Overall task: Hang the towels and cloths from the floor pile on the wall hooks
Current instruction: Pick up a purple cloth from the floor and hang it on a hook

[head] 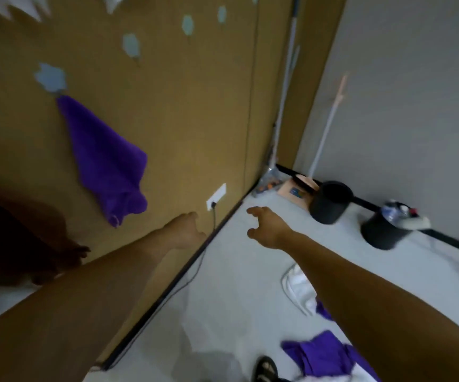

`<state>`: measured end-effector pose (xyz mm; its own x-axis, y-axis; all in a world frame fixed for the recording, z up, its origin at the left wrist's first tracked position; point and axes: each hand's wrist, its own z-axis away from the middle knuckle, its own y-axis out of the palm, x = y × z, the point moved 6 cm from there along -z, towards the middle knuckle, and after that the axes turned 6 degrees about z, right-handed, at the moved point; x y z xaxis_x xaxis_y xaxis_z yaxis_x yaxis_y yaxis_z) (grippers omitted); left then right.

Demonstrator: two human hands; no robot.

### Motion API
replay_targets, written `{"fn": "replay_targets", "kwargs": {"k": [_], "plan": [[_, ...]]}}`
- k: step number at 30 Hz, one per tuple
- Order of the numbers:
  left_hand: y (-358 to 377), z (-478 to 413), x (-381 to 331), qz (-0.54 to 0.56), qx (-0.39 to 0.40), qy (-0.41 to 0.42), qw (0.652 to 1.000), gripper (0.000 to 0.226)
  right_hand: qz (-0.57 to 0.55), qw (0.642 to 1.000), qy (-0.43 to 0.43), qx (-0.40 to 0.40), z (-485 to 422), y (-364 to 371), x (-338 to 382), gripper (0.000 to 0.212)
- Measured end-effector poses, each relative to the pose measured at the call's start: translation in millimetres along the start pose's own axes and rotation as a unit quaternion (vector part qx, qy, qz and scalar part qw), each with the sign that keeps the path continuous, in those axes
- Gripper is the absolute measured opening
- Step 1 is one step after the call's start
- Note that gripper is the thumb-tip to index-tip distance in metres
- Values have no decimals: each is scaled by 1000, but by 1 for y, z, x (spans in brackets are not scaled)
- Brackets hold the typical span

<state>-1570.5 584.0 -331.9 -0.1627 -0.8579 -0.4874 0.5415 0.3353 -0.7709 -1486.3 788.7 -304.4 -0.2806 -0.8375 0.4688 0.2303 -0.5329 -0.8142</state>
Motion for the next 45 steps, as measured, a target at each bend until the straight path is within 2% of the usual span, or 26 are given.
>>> {"fn": "replay_targets", "kwargs": {"k": [2,6,9,13,17,19,23,32,36,39,42,43,45], "plan": [[28,-5,-42,-11,29,32,999,57,8,999,49,-18,31,-10,-51,65],[93,-10,-133,-57,103,95,989,75,-9,987,146,-61,97,-30,-150,61],[152,-7,-201,-101,135,141,976,79,-38,974,209,-79,147,-31,-223,57],[252,4,-272,-133,190,179,956,74,-71,959,270,-55,203,-3,-311,54],[351,2,-296,-145,231,198,942,67,-93,946,310,-24,223,49,-384,49],[398,-9,-285,-146,253,187,938,60,-107,942,317,-2,215,86,-413,47],[496,-57,-229,-162,297,129,932,63,-132,935,326,42,175,184,-471,40],[705,-188,-53,-197,304,66,930,60,-157,912,359,122,45,460,-604,43],[769,-229,15,-187,301,43,934,59,-138,907,379,123,5,561,-639,44],[801,-241,48,-174,304,41,936,58,-109,908,381,136,-15,614,-651,45],[813,-240,66,-162,314,44,935,57,-49,910,388,140,-25,636,-658,39],[812,-238,68,-158,314,48,935,57,-37,911,391,125,-25,634,-658,36],[800,-232,64,-148,312,51,937,57,-100,897,426,68,-18,615,-656,29]]}}
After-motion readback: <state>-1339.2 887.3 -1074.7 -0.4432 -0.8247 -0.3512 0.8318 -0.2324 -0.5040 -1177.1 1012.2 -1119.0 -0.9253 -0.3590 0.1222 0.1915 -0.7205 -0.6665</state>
